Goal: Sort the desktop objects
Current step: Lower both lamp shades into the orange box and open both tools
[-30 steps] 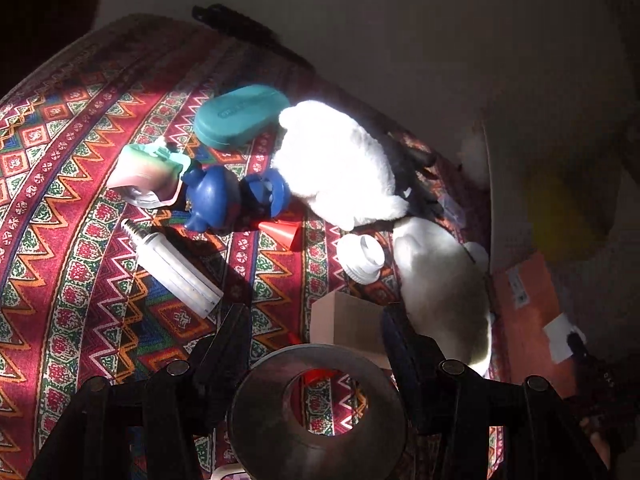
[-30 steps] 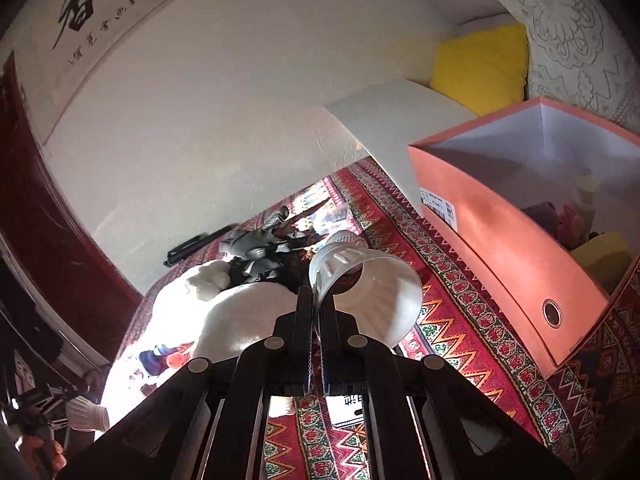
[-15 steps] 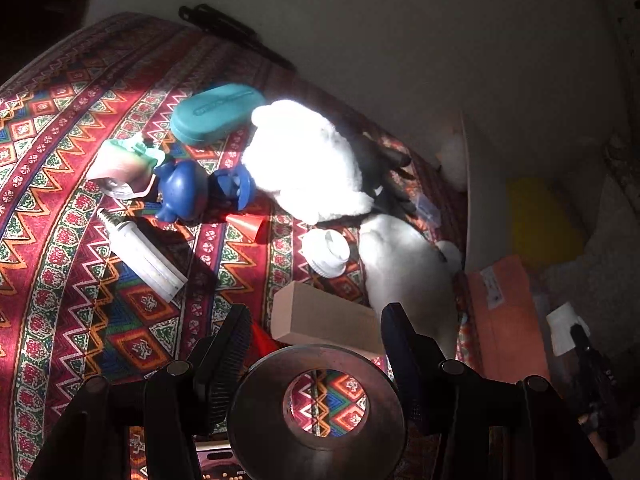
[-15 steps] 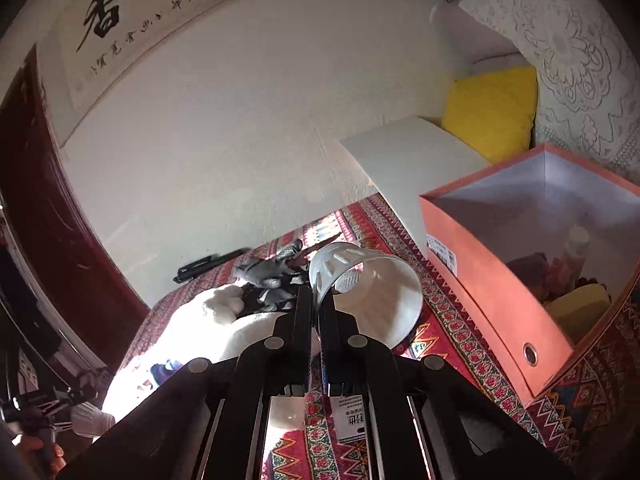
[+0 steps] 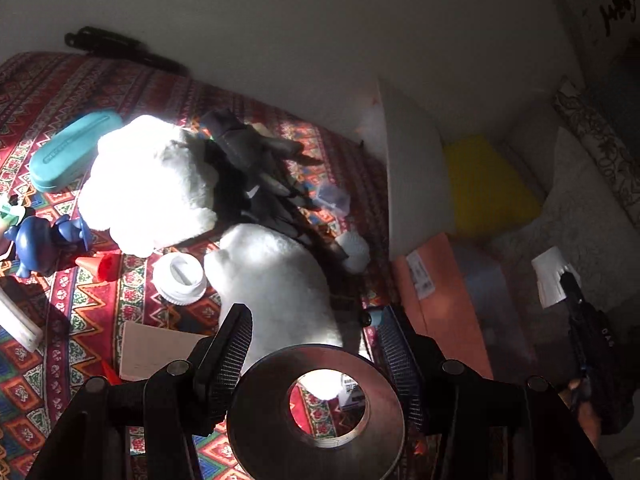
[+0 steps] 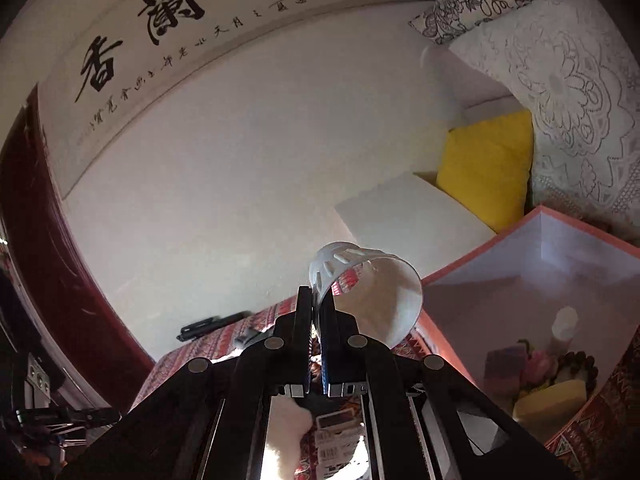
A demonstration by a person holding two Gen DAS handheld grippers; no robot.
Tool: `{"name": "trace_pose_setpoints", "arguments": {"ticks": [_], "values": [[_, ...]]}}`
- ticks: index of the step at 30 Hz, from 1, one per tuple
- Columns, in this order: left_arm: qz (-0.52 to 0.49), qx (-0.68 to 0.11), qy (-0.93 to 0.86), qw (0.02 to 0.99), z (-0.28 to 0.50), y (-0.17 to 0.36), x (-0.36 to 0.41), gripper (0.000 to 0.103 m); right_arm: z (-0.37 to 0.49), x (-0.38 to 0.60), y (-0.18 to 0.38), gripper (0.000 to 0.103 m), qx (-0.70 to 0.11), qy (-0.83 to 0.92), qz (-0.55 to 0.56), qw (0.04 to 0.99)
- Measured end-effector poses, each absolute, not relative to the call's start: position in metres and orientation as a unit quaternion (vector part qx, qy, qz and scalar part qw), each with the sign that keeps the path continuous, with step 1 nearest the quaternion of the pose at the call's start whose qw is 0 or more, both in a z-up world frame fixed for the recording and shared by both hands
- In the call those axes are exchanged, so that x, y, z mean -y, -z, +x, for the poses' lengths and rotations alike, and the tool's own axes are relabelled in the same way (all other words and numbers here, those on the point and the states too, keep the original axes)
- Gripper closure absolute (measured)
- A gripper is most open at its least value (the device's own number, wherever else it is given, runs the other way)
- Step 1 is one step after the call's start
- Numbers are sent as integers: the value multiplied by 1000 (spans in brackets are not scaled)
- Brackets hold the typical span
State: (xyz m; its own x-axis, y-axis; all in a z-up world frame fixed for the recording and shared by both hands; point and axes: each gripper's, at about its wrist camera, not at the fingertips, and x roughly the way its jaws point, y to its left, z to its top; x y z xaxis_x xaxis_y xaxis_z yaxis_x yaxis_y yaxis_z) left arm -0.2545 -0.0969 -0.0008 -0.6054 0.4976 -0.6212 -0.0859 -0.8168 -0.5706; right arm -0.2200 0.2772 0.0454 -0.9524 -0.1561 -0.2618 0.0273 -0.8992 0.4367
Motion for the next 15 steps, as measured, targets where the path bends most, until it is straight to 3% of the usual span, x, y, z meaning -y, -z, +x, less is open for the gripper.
{"name": "trace_pose_setpoints", "arguments": {"ticks": [15], "values": [[-465, 213, -793, 331, -334, 17, -150, 46, -231, -432, 13, 100, 313, 929, 188, -59]]}}
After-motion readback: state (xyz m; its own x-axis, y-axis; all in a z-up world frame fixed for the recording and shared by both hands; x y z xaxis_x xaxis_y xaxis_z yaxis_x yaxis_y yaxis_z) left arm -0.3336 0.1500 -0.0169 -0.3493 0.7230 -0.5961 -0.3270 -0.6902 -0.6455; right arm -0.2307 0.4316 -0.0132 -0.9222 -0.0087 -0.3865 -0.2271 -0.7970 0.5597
